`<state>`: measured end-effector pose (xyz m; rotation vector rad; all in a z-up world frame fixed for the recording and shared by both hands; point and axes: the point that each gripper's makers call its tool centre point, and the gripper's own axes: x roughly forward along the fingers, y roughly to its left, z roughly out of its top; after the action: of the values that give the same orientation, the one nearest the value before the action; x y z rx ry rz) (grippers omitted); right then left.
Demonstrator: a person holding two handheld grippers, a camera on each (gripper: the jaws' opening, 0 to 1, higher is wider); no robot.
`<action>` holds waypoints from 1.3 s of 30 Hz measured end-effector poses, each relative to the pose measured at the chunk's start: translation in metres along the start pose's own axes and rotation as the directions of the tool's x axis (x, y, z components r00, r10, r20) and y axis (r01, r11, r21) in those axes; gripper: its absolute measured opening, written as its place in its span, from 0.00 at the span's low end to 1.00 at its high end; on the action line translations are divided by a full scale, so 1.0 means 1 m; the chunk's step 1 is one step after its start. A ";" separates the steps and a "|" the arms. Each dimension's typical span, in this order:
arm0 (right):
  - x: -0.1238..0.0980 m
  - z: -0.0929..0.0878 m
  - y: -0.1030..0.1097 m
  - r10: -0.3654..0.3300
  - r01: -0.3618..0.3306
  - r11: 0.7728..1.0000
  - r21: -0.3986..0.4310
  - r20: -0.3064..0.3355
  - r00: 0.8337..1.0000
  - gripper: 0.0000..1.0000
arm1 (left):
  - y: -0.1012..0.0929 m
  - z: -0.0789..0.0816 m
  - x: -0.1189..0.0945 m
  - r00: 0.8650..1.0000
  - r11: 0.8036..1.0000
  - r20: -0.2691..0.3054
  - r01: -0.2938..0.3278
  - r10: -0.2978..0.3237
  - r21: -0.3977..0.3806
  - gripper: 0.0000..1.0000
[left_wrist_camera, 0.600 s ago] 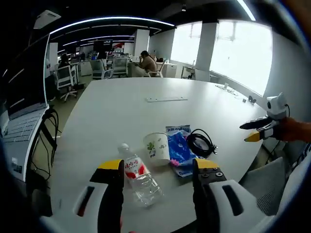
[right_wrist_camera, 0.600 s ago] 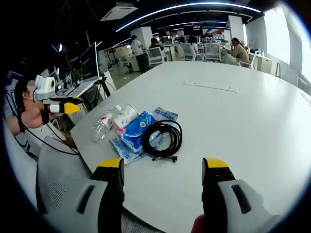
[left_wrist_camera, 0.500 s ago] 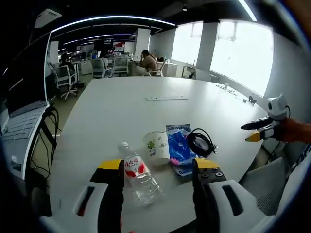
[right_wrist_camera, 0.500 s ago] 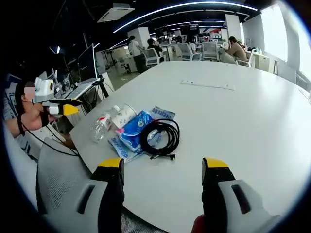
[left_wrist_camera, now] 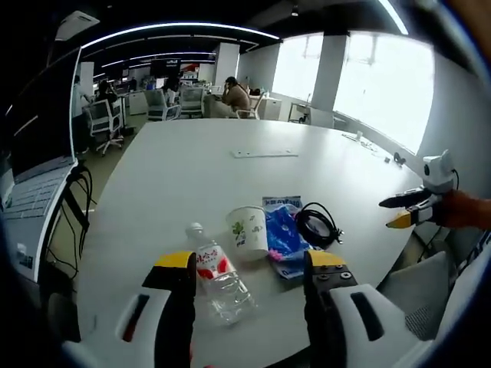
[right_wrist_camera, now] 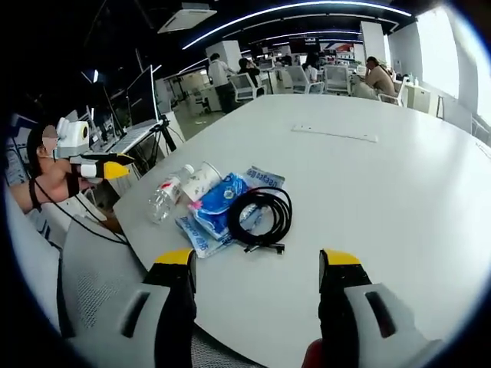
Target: Arrange the tabletop items into an orderly group along one side of the table until the central work area is clear of visible clutter.
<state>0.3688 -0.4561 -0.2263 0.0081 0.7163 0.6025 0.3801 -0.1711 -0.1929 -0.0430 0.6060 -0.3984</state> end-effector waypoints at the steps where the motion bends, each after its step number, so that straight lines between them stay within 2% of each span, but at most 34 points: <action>1: 0.000 0.000 0.000 0.002 -0.002 1.000 -0.001 0.001 1.000 0.64 | 0.000 0.001 0.000 1.000 1.000 0.001 0.000 0.000 0.000 0.57; 21: 0.002 0.014 0.002 0.025 -0.026 0.999 -0.034 -0.017 1.000 0.64 | 0.007 0.019 0.007 1.000 1.000 0.022 -0.016 0.017 -0.023 0.57; 39: 0.005 0.007 0.010 0.041 -0.042 0.999 -0.031 -0.028 0.999 0.64 | 0.013 0.021 0.002 0.999 1.000 0.024 -0.026 0.026 -0.011 0.57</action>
<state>0.3711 -0.4438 -0.2217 -0.0152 0.7347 0.6547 0.3979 -0.1619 -0.1783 -0.0497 0.5845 -0.3691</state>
